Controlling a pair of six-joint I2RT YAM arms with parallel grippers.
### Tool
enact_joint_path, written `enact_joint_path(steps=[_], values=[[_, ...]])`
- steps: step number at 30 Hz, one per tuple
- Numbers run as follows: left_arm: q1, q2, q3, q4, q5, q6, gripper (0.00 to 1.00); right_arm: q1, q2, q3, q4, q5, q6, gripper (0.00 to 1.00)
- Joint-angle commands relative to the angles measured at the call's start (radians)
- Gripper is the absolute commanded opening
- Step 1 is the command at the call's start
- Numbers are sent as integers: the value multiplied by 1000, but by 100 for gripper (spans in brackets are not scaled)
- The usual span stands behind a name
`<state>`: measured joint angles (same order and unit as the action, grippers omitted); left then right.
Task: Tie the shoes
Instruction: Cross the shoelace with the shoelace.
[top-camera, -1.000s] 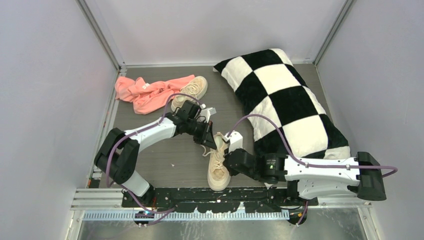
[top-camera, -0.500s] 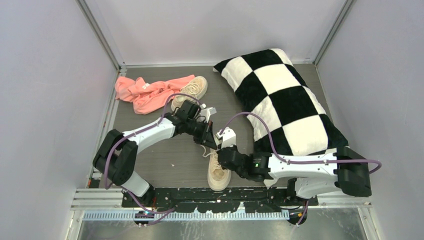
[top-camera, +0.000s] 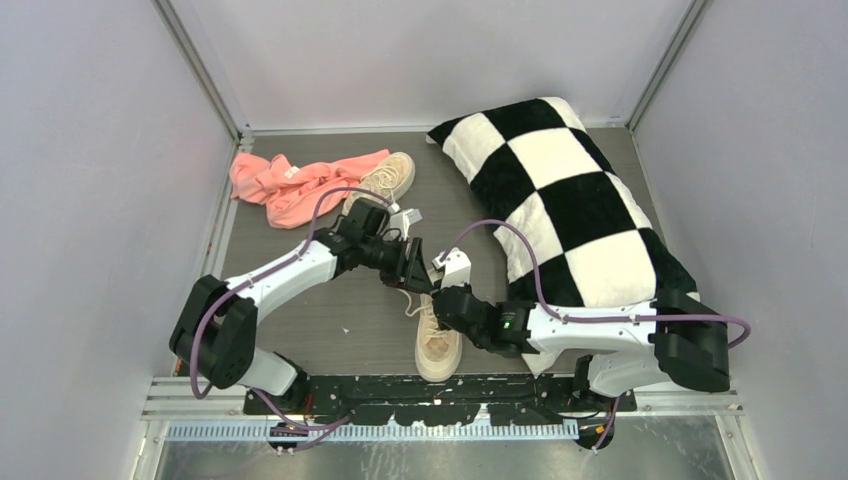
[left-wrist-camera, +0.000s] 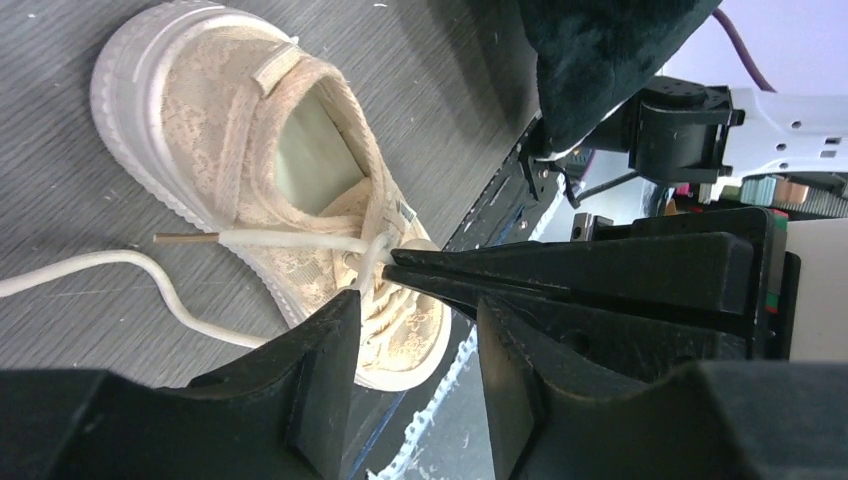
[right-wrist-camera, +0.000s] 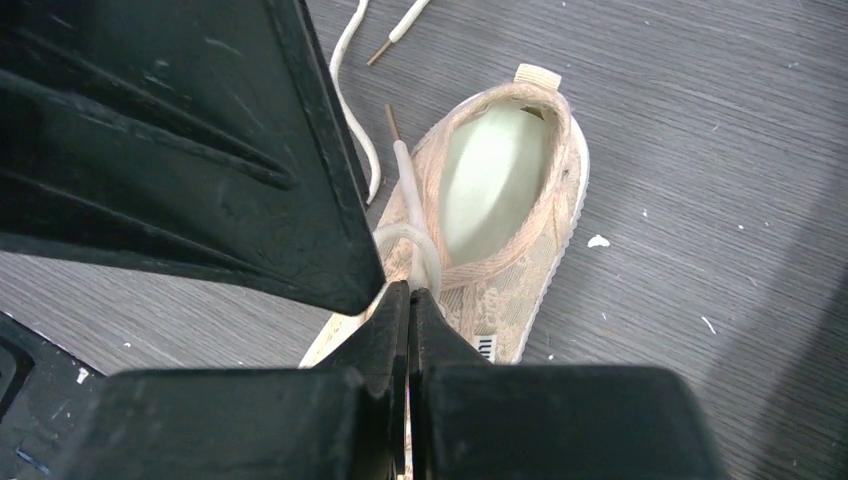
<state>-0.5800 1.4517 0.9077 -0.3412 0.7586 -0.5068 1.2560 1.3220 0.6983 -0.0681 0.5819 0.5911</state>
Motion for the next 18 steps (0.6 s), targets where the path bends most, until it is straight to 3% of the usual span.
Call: enact_joint_path(steps=[1,8,18], values=[[30,-42,-9,12,-55,-73,48,-7,-2,-3,63,15,7,1],[63,-49,-53,55,-203,-253,47,-11,-2,-9,93,14,12,1],[61,0,-105,181,-332,-452,57,-16,7,-4,94,5,10,1]])
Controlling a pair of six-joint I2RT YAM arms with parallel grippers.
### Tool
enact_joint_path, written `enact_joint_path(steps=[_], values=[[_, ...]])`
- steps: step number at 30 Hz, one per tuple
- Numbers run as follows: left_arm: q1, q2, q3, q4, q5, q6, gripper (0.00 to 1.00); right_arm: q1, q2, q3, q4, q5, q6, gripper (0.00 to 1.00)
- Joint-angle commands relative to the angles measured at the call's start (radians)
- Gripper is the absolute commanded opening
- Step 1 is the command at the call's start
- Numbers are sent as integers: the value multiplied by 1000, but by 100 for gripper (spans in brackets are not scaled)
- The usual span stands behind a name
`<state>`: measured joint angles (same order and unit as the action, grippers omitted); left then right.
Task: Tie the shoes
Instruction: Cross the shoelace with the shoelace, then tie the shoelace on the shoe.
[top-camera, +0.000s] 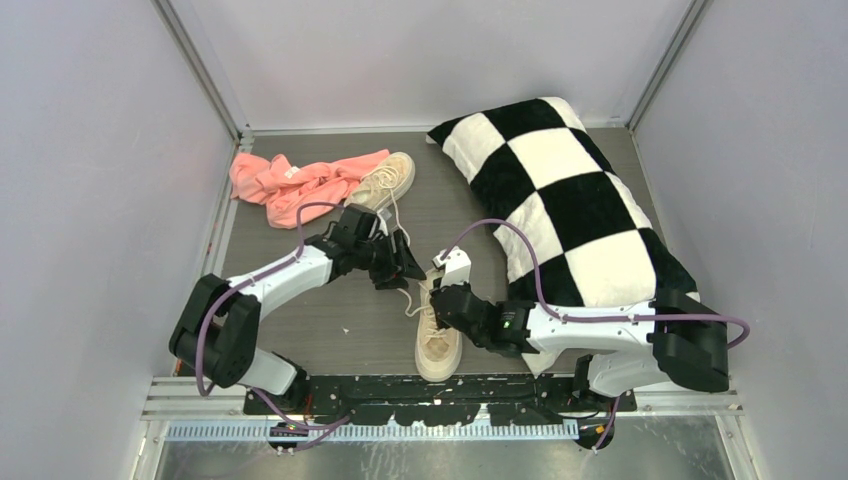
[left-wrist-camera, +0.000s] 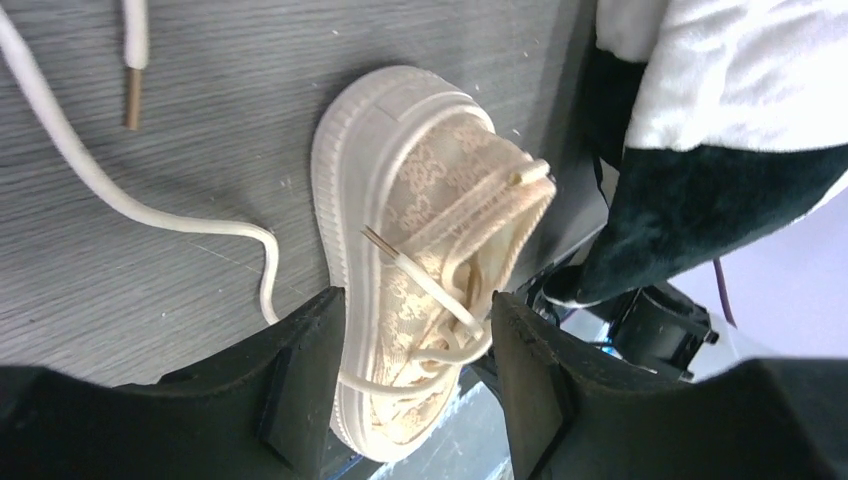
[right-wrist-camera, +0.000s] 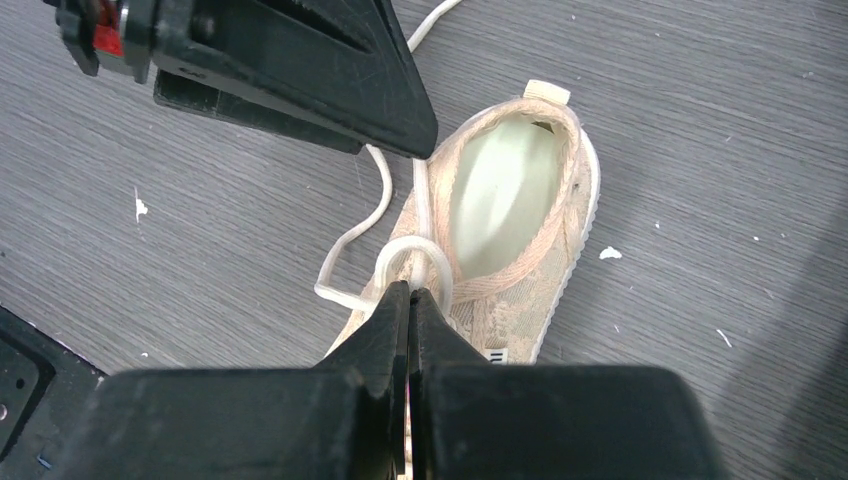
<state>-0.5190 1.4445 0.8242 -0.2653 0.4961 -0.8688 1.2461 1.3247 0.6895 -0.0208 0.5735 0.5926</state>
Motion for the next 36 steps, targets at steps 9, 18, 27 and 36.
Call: enact_joint_path(steps=[9,18,27,36], values=[[-4,95,-89,325,-64,-200,43,-10,5,5,45,9,10,1],[-7,73,-106,338,-100,-212,0,-14,-6,9,29,11,10,0],[-7,-68,-13,85,-119,-64,1,-42,-162,90,-206,-71,-63,59],[-9,-93,99,0,-57,0,1,-187,-104,206,-192,-349,-169,72]])
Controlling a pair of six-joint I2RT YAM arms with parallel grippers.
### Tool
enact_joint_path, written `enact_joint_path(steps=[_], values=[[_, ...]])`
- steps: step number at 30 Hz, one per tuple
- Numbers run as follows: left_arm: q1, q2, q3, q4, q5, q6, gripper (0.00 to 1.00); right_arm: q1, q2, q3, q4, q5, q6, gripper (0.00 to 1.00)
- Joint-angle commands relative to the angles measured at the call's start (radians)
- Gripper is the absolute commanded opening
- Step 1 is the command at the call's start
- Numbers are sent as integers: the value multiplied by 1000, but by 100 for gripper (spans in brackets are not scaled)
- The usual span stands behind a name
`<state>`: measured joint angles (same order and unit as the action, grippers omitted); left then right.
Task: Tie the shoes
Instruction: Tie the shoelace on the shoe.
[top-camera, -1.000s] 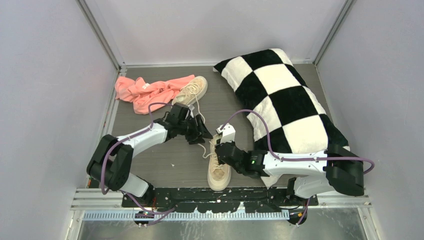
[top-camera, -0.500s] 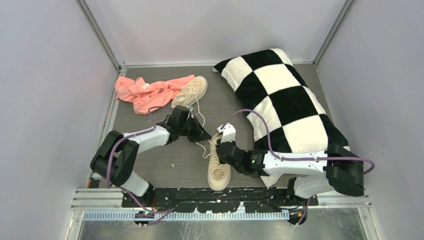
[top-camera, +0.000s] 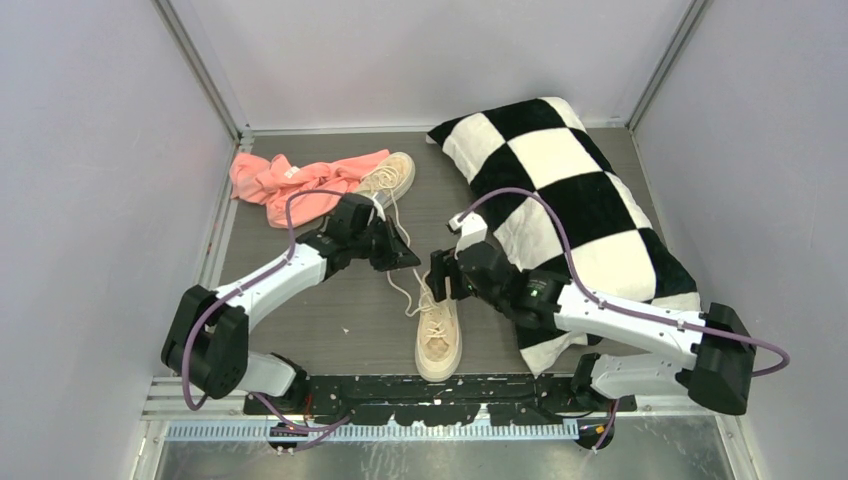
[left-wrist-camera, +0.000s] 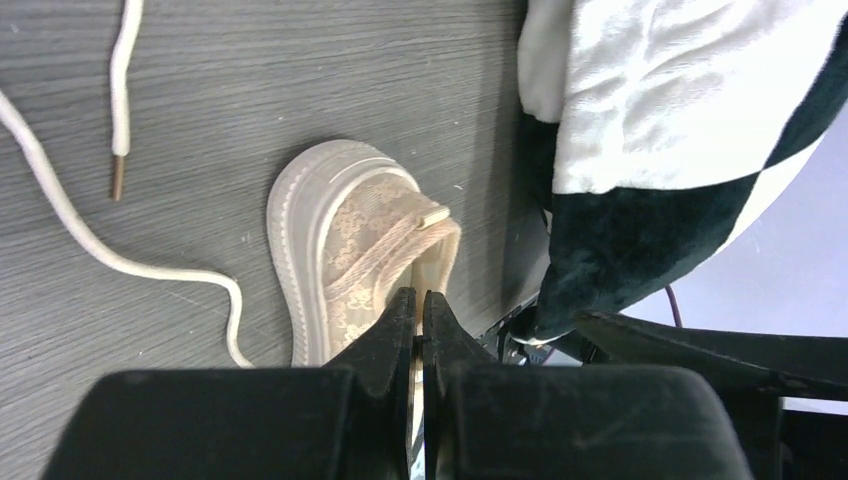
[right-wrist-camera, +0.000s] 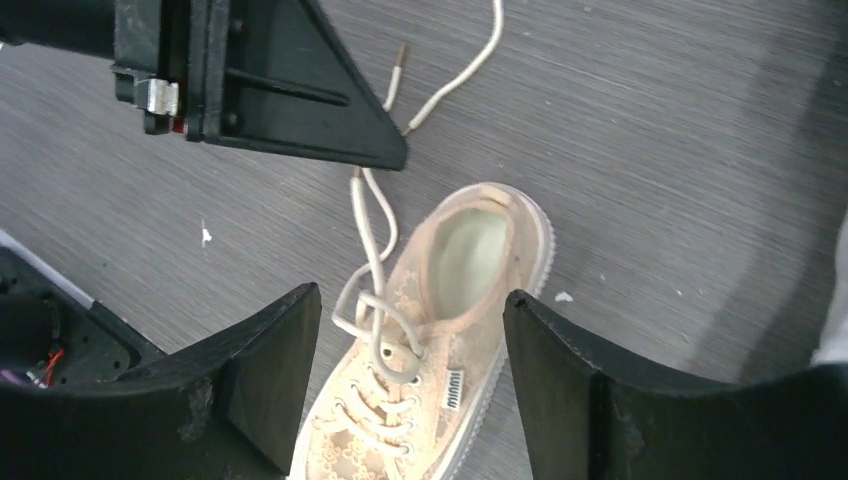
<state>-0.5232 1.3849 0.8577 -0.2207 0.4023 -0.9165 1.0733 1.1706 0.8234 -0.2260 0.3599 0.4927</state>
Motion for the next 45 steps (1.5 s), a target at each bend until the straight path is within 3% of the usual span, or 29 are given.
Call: enact_joint_path(steps=[1,6,9,11,14,15,18,20,23,34,45], values=[[-4,-35,74,-49,41,50,1,-15,68,81,30,-155,-78,73],[-4,-34,107,-53,65,49,0,-16,194,123,103,-192,-95,72],[-4,-28,121,-51,83,45,1,-19,250,120,185,-177,-85,65],[-4,-27,124,-53,88,45,0,-22,279,117,217,-150,-76,47],[-4,-27,129,-66,88,52,0,-27,276,112,221,-113,-68,2],[-4,-27,133,-85,77,59,1,-26,265,103,221,-100,-64,1],[3,-31,158,-206,-14,96,34,-36,235,81,246,-75,-64,0],[18,-51,149,-289,-106,101,46,-47,223,72,236,-71,-67,1],[34,-78,89,-335,-215,86,52,-67,201,56,235,-67,-61,0],[-60,88,-6,-192,-334,6,57,-104,168,36,233,-81,-46,1],[-84,167,-35,-79,-476,-50,47,-103,139,4,202,-88,-32,1]])
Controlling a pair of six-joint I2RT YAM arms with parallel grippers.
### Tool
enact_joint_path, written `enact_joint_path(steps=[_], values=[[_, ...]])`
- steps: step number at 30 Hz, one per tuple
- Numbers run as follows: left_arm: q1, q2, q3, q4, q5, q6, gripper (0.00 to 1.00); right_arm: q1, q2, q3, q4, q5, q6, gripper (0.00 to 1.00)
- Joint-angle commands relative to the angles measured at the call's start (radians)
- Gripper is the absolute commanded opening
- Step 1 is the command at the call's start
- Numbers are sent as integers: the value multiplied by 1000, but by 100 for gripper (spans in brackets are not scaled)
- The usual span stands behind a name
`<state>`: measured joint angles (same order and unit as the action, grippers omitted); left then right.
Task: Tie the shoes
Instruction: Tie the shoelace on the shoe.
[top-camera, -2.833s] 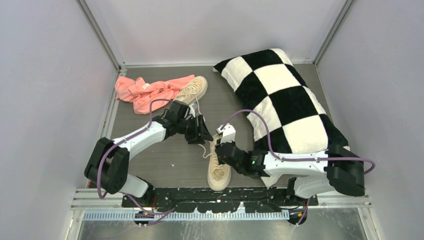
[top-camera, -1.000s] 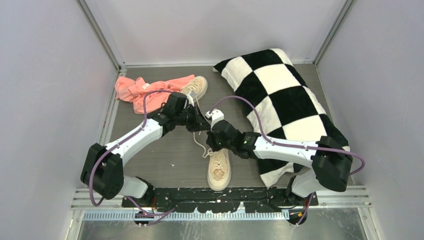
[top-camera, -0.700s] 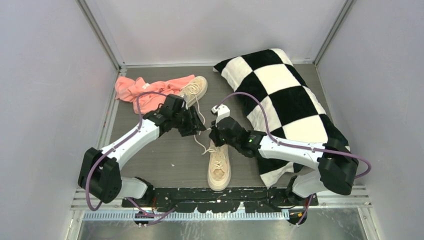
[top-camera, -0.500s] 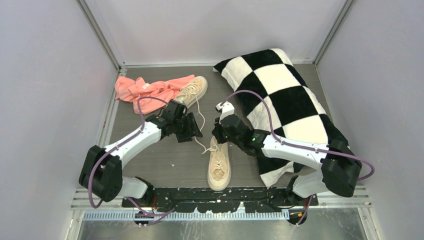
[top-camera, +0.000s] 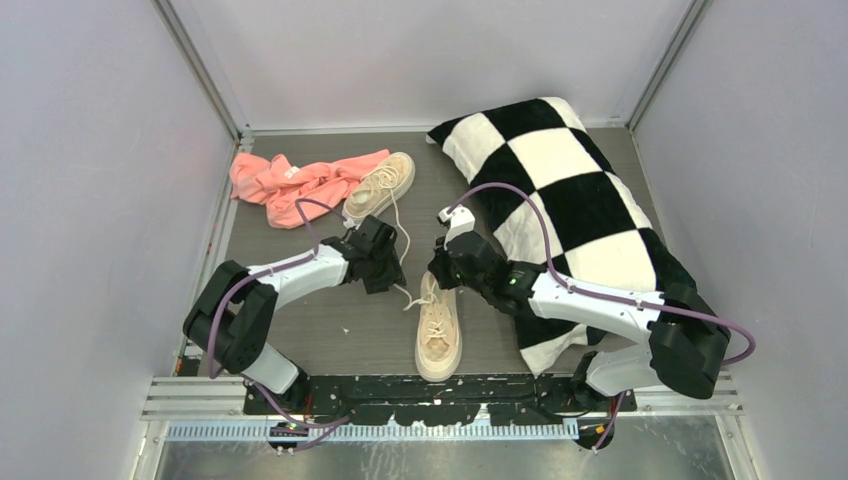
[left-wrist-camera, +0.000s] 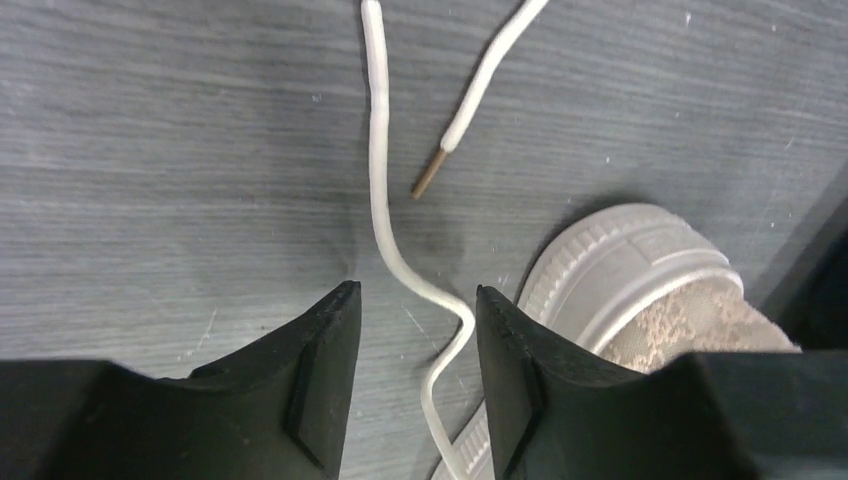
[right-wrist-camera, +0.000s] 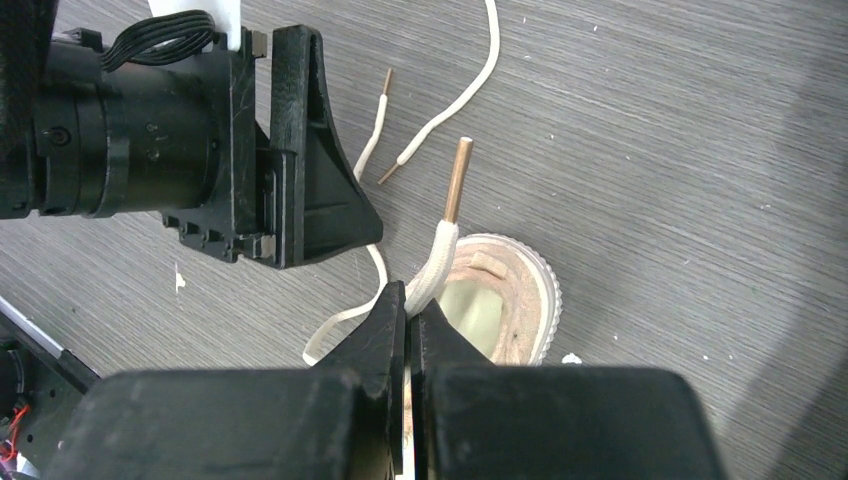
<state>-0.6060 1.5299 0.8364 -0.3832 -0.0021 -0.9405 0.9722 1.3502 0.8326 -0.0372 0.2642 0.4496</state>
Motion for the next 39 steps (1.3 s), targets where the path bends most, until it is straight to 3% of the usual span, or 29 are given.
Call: enact_joint_path(steps=[1,6,8,9,12,17,24,27,34,39], values=[[-1,29,-22,99,-81,-30,45,-1,-41,-7,13,6,13,1],[-3,86,-28,124,-118,-26,32,-2,-37,-8,14,0,19,1],[-2,94,-28,113,-127,-20,7,-2,-36,-4,10,-2,20,1],[-2,90,-28,95,-138,-17,1,-1,-37,-1,6,-3,19,1],[-3,-1,-37,38,-152,5,1,-4,-36,15,-5,-23,20,1],[-3,-289,-101,-84,-127,59,1,-23,-7,73,-2,-104,33,1],[-6,-663,-126,-456,-286,63,1,-132,67,146,80,-162,74,0],[-6,-725,-125,-520,-296,52,0,-175,76,144,94,-175,86,1],[-20,-732,-104,-564,-120,79,1,-185,123,165,98,-196,100,1],[-81,-824,-48,-503,-8,173,1,-162,185,218,125,-329,101,1]])
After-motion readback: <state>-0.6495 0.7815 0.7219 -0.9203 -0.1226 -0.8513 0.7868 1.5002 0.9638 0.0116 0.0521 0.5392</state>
